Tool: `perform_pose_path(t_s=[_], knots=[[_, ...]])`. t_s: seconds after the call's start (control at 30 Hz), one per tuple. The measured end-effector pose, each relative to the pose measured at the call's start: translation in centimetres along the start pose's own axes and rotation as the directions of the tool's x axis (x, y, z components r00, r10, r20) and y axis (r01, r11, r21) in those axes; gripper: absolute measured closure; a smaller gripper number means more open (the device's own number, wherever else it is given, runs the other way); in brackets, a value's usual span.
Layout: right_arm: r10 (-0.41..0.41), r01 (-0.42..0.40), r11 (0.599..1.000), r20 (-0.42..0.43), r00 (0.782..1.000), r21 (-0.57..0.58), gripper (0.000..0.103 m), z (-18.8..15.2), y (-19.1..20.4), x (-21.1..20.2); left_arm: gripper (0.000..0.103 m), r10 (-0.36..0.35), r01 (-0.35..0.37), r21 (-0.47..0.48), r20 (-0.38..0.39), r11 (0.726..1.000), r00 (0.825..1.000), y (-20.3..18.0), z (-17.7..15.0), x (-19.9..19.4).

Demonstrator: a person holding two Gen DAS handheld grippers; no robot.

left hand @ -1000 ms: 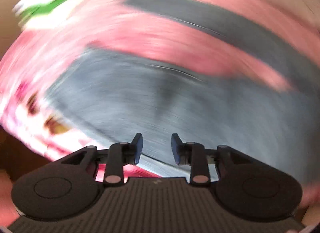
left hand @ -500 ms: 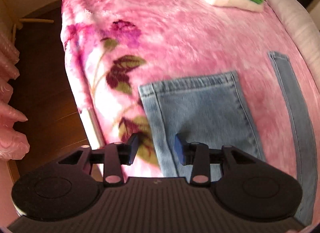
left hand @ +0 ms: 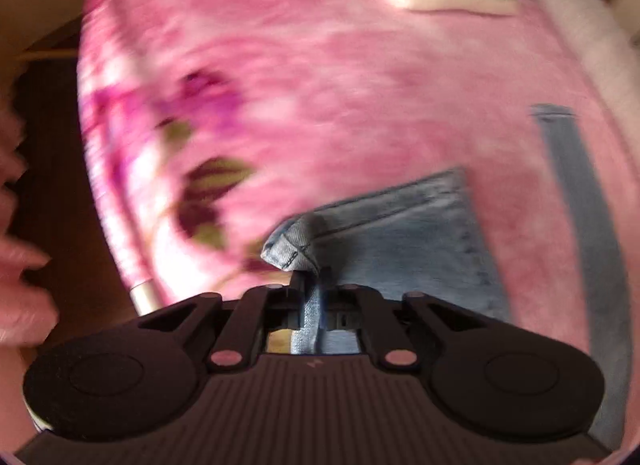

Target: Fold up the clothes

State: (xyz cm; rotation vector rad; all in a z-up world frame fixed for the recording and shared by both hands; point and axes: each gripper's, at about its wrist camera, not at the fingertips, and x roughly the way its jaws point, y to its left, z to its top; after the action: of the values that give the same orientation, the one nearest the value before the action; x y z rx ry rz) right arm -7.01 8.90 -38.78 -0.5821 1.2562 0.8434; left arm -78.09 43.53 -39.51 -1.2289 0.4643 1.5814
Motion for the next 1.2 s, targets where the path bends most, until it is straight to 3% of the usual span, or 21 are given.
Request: perform_pose_path(t_s=[0.07, 0.1, 0.13, 0.17, 0.2, 0.23, 0.3, 0.33, 0.4, 0.5, 0.6, 0.7, 0.73, 0.83, 0.93, 1.03, 1.13, 1.2], knots=[[0.001, -0.001, 1.000, -0.002, 1.000, 0.002, 0.067, 0.0, 0.0, 0.0, 0.100, -0.129, 0.120, 0.078, 0.122, 0.990, 0.984, -0.7, -0.2, -2.6], [0.000, 0.000, 1.000, -0.004, 1.000, 0.002, 0.067, 0.1, 0.0, 0.0, 0.100, -0.199, 0.165, 0.165, 0.219, 0.972, 0.955, -0.9, -0.6, -4.7], [-0.002, 0.002, 1.000, -0.006, 1.000, 0.002, 0.067, 0.1, 0.1, 0.0, 0.100, -0.229, 0.172, 0.217, 0.272, 0.961, 0.935, -0.5, -0.9, -6.2], [-0.003, 0.003, 1.000, -0.009, 1.000, 0.003, 0.067, 0.2, 0.1, -0.1, 0.099, -0.227, 0.157, 0.242, 0.299, 0.958, 0.927, 0.3, -1.1, -7.2], [-0.005, 0.005, 1.000, -0.010, 1.000, 0.005, 0.067, 0.2, 0.2, -0.1, 0.099, -0.208, 0.136, 0.242, 0.302, 0.961, 0.930, 1.5, -1.3, -7.4], [-0.008, 0.008, 1.000, -0.011, 1.000, 0.007, 0.067, 0.2, 0.4, -0.1, 0.098, -0.161, 0.096, 0.234, 0.278, 0.967, 0.947, 2.9, -1.6, -6.8], [0.009, -0.009, 1.000, -0.008, 1.000, 0.016, 0.067, 0.0, 0.5, 0.1, 0.097, -0.038, -0.007, 0.252, 0.175, 0.968, 0.984, 5.1, -2.7, -3.7], [0.004, -0.004, 1.000, -0.004, 1.000, 0.017, 0.066, -0.1, 0.6, 0.1, 0.095, 0.013, -0.050, 0.274, 0.137, 0.960, 0.990, 5.6, -3.4, -2.1], [-0.004, 0.004, 1.000, 0.002, 1.000, 0.018, 0.066, -0.3, 0.7, 0.1, 0.091, 0.071, -0.106, 0.306, 0.122, 0.946, 0.990, 5.7, -4.4, -0.4], [0.003, -0.003, 1.000, -0.003, 1.000, -0.005, 0.065, -0.2, 0.4, -0.2, 0.091, 0.101, -0.143, 0.284, 0.160, 0.948, 0.982, 4.9, -4.8, -0.8], [0.011, -0.011, 1.000, -0.008, 1.000, -0.029, 0.065, -0.2, 0.1, -0.5, 0.078, 0.149, -0.197, 0.273, 0.186, 0.942, 0.971, 4.6, -4.6, -1.9], [0.019, -0.020, 0.998, -0.014, 1.000, -0.054, 0.065, -0.2, -0.2, -0.7, 0.078, 0.235, -0.290, 0.243, 0.233, 0.926, 0.944, 4.0, -3.9, -3.7], [0.013, -0.013, 0.998, -0.002, 1.000, -0.065, 0.065, -0.2, -0.4, -1.1, 0.082, 0.225, -0.283, 0.266, 0.227, 0.922, 0.947, 3.0, -4.5, -4.0], [0.036, -0.033, 0.997, 0.040, 0.999, -0.073, 0.065, -0.3, -1.8, -2.7, 0.081, 0.117, -0.166, 0.393, 0.146, 0.904, 0.982, -1.6, -8.0, -4.2], [0.021, -0.016, 0.997, 0.066, 0.998, -0.075, 0.065, -0.2, -3.5, -3.3, 0.081, 0.017, -0.040, 0.505, 0.050, 0.862, 0.999, -6.2, -11.6, -4.5], [0.020, -0.016, 0.997, 0.052, 0.998, -0.078, 0.065, -0.5, -5.3, -2.6, 0.081, -0.073, 0.092, 0.597, -0.057, 0.797, 0.996, -10.8, -15.1, -4.7], [0.008, -0.001, 0.995, 0.068, 0.998, -0.100, 0.065, -0.9, -6.0, -3.4, 0.081, -0.141, 0.206, 0.659, -0.151, 0.723, 0.978, -14.8, -19.0, -5.0], [0.052, -0.044, 0.997, 0.113, 0.992, -0.069, 0.065, -0.4, -6.8, -4.1, 0.081, -0.177, 0.269, 0.688, -0.204, 0.674, 0.963, -17.2, -21.9, -5.2]])
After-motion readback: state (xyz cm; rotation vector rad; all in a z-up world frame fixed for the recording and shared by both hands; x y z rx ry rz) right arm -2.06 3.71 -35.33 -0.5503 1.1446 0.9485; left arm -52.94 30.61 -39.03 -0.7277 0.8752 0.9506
